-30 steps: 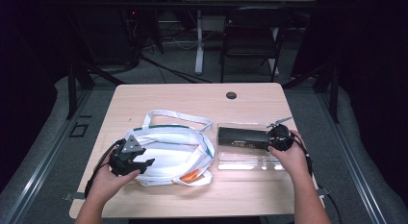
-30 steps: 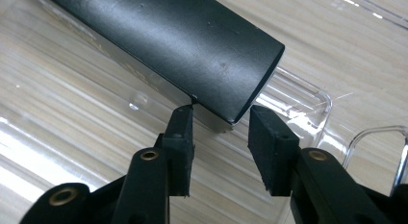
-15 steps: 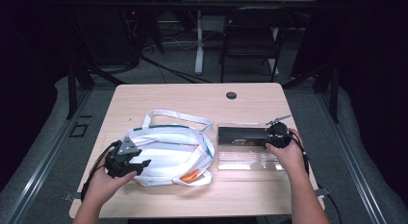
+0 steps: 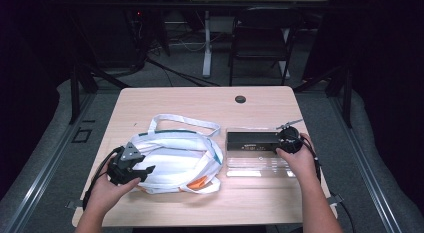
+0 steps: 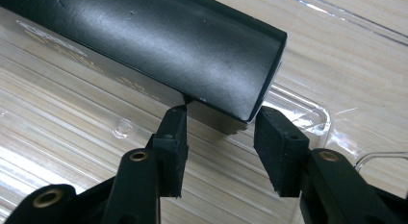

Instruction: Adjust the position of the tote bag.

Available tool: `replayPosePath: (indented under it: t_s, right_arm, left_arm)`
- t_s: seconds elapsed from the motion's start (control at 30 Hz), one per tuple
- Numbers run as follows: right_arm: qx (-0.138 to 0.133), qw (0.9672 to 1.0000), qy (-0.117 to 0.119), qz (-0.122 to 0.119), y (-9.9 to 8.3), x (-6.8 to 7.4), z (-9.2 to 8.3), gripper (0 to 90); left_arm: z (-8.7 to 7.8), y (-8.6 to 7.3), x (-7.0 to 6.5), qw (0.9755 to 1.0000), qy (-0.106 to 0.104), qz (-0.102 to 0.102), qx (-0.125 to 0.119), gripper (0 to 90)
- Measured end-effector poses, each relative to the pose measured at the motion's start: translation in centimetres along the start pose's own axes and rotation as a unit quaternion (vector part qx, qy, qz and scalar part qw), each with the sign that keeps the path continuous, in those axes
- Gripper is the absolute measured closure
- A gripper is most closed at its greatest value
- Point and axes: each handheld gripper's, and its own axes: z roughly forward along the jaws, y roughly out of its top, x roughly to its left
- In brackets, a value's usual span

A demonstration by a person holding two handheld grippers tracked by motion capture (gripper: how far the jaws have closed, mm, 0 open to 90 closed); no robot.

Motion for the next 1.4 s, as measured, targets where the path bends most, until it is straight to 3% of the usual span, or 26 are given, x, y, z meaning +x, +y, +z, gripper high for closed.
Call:
replayPosePath:
  t_s: [0.43,0.97,1.4]
  right_arm:
    - [0.0,1.0,0.0,0.0,0.0,0.1,-0.2,51.4]
    - [-0.018,0.9997,-0.013,-0.005,-0.5,0.6,-2.7,51.2]
    - [-0.029,0.9993,-0.016,-0.017,-0.5,1.4,-4.0,51.3]
  left_arm:
    - [-0.1,-0.1,0.2,1.0,0.005,-0.004,-0.001,47.6]
    - [-0.7,0.1,1.6,0.9997,0.009,-0.016,-0.014,47.4]
    - [-0.8,0.2,1.8,0.9997,0.014,-0.014,-0.016,47.5]
